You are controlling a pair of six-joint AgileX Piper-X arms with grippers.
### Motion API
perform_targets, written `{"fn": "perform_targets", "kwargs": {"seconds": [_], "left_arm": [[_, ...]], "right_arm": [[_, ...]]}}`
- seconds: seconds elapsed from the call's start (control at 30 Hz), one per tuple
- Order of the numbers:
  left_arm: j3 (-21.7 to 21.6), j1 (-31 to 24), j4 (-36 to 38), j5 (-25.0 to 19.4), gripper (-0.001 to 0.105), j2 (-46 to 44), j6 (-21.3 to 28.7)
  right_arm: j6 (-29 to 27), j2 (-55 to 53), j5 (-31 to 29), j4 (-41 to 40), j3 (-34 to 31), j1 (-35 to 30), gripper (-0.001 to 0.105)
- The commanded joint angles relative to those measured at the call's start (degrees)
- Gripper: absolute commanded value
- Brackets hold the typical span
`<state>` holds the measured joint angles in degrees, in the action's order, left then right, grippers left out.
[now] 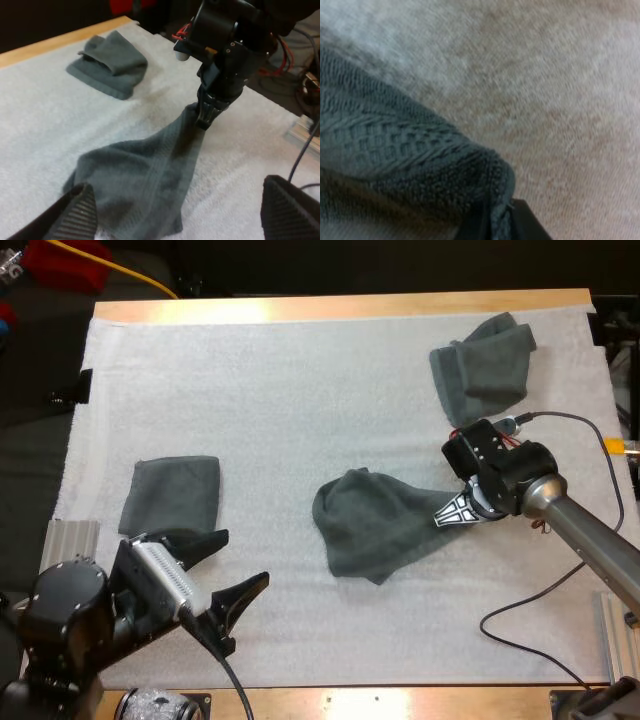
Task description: Pick towel from pile, fold and stack
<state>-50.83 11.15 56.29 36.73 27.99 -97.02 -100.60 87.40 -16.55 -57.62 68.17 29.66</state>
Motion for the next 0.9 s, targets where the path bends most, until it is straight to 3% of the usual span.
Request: {"fn": "perform_targets", "kwargs": {"seconds": [0.0,0.27,0.63,0.87], "left_arm": [[-0.4,0.5,-0.4,0.4,0.066,1.3,-0.6],[-0.4,2.6,-0.4,2.6,0.066,8.3,-0.6],[-0.4,9.3,-0.4,1.2,0.066,21.3,-0.6],[-0.4,10.3,-0.4,1.2,0.066,30.5,-0.5]], "right_arm": [[0.2,-0.2,-0.3,-1.2,-0.4,-0.2,0.002],[1.9,-0.3,-1.3,-2.4,-3.3,-0.2,0.002],[2.7,-2.2,-1.2,-3.6,-3.5,-0.2,0.002],[3.3,-3.5,0.4,-3.1,-3.5,-0.2,0.002]]}}
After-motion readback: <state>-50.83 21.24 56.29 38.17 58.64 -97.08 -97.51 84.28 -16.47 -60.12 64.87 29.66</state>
